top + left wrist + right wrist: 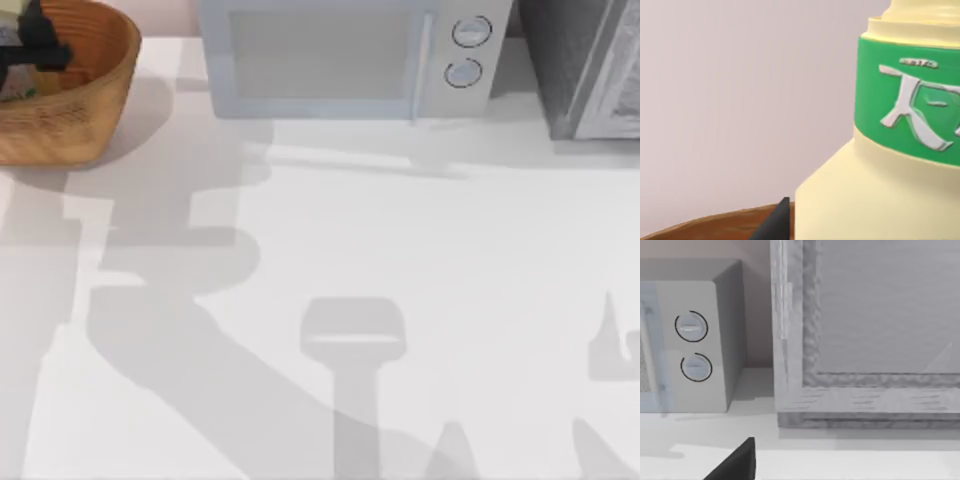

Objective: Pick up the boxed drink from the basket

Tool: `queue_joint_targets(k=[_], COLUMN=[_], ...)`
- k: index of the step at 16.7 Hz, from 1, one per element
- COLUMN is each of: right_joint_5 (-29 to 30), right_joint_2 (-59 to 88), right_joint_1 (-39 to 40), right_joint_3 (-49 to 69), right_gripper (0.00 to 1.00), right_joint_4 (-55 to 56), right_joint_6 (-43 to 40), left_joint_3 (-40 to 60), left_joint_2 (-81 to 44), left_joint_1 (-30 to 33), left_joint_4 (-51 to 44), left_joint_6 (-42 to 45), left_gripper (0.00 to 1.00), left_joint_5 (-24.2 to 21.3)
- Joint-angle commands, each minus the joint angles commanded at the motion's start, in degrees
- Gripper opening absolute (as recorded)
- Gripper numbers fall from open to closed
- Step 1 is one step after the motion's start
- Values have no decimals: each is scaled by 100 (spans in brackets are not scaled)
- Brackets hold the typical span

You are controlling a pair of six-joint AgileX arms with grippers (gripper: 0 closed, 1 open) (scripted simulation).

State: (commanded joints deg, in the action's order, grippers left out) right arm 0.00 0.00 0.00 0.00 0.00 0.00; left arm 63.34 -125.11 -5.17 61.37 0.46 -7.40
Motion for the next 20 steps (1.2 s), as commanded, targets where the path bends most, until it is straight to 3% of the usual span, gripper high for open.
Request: queue_joint_targets(k=[4, 5, 14, 20], right_joint_5=[0, 0, 0, 0], right_joint_2=[0, 0, 0, 0], right_joint_1=[0, 0, 0, 0], right_joint_3=[0, 0, 0, 0], right_gripper=[100, 100, 100, 100], right_joint_4=[0, 0, 0, 0], right_joint_6=[0, 0, 0, 0], left_joint_3=[0, 0, -2, 354], left_joint_2=[0, 0, 125, 562], left_joint_1=[0, 0, -33, -31], left_joint_4=[0, 0, -23, -914], left_joint_6=[0, 0, 19, -25], left_gripper=[2, 0, 0, 0], left_joint_5=[0, 0, 1, 11])
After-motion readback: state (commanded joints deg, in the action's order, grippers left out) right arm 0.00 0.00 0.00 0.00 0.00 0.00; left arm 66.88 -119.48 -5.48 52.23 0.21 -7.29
